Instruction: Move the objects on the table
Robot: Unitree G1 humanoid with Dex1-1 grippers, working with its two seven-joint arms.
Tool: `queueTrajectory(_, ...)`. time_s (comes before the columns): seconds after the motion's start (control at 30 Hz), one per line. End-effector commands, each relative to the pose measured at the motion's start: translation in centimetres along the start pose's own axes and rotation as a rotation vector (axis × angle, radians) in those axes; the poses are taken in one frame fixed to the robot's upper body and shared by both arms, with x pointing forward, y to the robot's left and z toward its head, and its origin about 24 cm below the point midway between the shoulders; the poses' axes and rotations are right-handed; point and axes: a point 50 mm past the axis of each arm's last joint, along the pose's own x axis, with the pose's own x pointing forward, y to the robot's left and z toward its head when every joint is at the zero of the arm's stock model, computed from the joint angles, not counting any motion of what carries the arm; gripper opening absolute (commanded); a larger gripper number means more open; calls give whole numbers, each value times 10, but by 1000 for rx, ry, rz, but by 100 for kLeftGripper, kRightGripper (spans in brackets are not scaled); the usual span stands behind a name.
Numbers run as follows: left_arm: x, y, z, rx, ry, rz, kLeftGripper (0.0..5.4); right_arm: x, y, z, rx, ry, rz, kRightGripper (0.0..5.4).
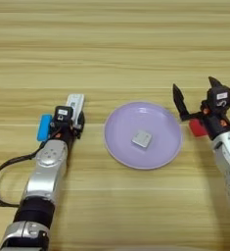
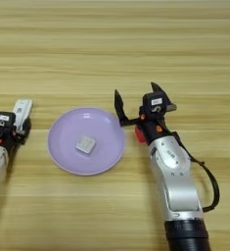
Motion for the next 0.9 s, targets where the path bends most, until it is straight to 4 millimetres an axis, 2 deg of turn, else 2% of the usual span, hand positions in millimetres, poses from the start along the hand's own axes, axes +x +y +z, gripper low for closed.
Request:
queueTrajectory(0.03, -12, -3, -30, -23, 134, -12, 285, 2, -1, 4, -7, -11, -5, 540)
queueTrajectory(0.57, -31, -22, 25, -52, -76, -100, 284, 4, -2, 2, -6, -2, -2, 540)
queueTrajectory(0.9, -39, -23, 46, -12, -147, -67, 284, 4, -1, 2, -7, -3, -1, 540)
